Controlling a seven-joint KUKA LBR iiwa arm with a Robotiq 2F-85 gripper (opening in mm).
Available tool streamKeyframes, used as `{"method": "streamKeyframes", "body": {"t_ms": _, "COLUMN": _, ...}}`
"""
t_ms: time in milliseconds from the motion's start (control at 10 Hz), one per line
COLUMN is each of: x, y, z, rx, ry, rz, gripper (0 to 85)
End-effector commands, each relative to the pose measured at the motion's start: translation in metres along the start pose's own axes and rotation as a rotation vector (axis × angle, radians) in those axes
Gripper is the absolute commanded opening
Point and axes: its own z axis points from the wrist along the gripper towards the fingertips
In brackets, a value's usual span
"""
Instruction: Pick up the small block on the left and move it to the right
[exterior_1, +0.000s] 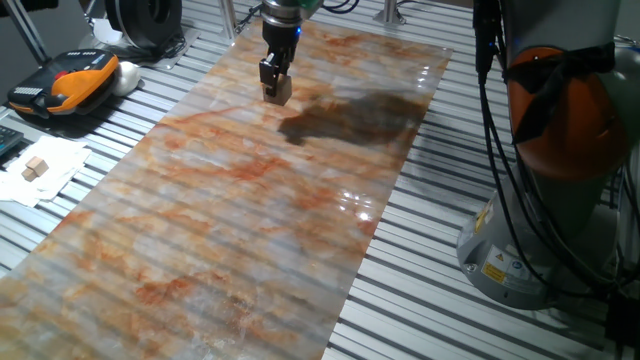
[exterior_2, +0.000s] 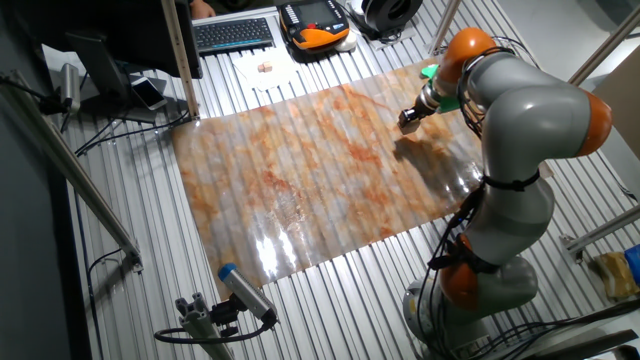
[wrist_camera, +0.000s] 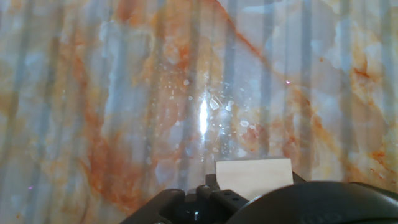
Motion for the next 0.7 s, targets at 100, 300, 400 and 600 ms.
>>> {"method": "streamKeyframes", "body": {"t_ms": 100, "x": -0.0001, "y": 0.0001, "z": 0.0000, "rx": -0.002, "ry": 0.010, "rz": 0.003, "gripper": 0.0}}
{"method": "streamKeyframes", "body": {"t_ms": 300, "x": -0.0001, "y": 0.0001, "z": 0.0000, "rx": -0.003, "ry": 0.025, "rz": 0.021, "gripper": 0.0}}
{"method": "streamKeyframes", "body": {"t_ms": 400, "x": -0.0001, "y": 0.0001, "z": 0.0000, "rx": -0.005, "ry": 0.031, "rz": 0.026, "gripper": 0.0}}
{"method": "streamKeyframes", "body": {"t_ms": 600, "x": -0.0019, "y": -0.0004, "z": 0.0017, "rx": 0.037, "ry": 0.046, "rz": 0.019, "gripper": 0.0}}
